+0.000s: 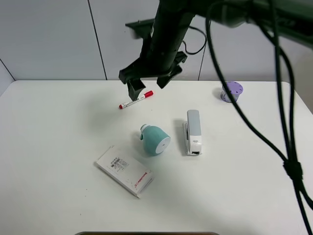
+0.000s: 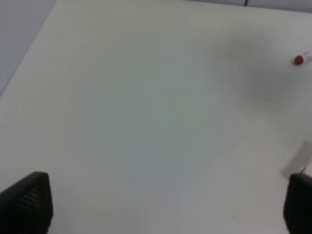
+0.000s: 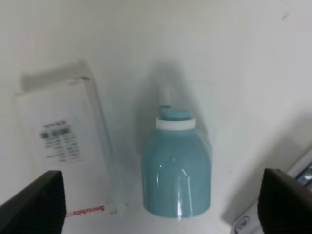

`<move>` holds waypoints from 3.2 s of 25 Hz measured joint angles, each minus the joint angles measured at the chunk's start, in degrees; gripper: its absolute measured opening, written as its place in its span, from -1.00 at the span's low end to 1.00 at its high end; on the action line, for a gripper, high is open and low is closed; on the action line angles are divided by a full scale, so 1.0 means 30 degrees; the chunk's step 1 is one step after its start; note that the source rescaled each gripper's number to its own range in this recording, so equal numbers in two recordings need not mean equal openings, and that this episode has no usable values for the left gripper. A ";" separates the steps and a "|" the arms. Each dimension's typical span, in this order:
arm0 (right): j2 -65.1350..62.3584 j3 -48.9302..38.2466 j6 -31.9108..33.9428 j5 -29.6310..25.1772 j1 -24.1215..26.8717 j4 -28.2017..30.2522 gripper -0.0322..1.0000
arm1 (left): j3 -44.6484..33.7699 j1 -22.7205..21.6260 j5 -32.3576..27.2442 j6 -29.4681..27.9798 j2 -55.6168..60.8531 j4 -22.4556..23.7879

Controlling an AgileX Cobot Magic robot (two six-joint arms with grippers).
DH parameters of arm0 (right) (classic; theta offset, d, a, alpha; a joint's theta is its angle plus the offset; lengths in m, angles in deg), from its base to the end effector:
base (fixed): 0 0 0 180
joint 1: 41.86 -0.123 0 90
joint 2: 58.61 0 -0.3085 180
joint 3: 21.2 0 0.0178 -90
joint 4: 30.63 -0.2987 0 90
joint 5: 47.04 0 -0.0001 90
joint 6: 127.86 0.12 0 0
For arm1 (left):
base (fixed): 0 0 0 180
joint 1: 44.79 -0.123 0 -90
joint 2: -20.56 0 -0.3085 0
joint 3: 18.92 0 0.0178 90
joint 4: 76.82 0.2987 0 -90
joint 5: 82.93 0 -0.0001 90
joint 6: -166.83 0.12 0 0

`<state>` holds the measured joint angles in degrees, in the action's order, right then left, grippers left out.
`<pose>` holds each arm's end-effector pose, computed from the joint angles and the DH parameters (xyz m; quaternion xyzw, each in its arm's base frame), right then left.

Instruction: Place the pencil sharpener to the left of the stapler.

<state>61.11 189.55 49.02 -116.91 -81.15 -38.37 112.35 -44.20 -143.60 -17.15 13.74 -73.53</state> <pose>0.3731 0.3249 0.3032 -0.3443 0.9184 0.1201 0.1535 0.0375 0.0056 0.2903 -0.0264 0.8483 0.0076 0.5288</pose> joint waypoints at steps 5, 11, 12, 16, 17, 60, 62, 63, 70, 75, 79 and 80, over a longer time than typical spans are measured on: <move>-0.2802 -0.0135 0.0641 -0.0021 0.0000 0.0020 0.37 | 0.0000 0.0000 0.0000 0.0000 0.0000 0.0000; -0.6842 -0.3426 0.0920 -0.0020 0.0000 0.0020 0.37 | 0.0000 0.0000 0.0000 0.0000 0.0000 0.0000; -0.7483 -0.4225 0.1042 -0.0019 0.0000 0.0020 0.37 | 0.0000 0.0000 0.0000 0.0000 0.0000 0.0000; -1.0414 -0.7091 0.2021 -0.0041 0.0000 0.0178 0.37 | 0.0000 0.0000 0.0000 0.0000 0.0000 0.0000; -1.1147 -0.7736 0.2315 -0.0061 0.0000 0.0226 0.37 | 0.0000 0.0000 0.0000 0.0000 0.0000 0.0000; -3.5375 -2.4891 0.2354 0.0957 1.2713 0.3841 0.37 | 0.0000 0.0000 0.0000 0.0000 0.0000 0.0000; -3.6241 -2.5466 0.2354 0.1316 1.2713 0.3841 0.37 | 0.0000 0.0000 0.0000 0.0000 0.0000 0.0000; -3.6651 -2.5728 0.2354 0.1528 1.2713 0.3841 0.37 | 0.0000 0.0000 0.0000 0.0000 0.0000 0.0000; -3.7556 -2.6529 0.2354 0.2747 1.2713 0.3878 0.37 | 0.0000 0.0000 0.0000 0.0000 0.0000 0.0000; -3.7556 -2.6535 0.2354 0.2905 1.2713 0.3893 0.37 | 0.0000 0.0000 0.0000 0.0000 0.0000 0.0000; -3.7556 -2.6535 0.2354 0.2905 1.2713 0.3893 0.37 | 0.0000 0.0000 0.0000 0.0000 0.0000 0.0000; -3.7556 -2.6535 0.2354 0.2905 1.2713 0.3893 0.37 | 0.0000 0.0000 0.0000 0.0000 0.0000 0.0000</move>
<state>-51.56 109.94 56.08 -108.19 -43.01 -26.69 112.35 -44.20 -143.60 -17.15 13.74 -73.53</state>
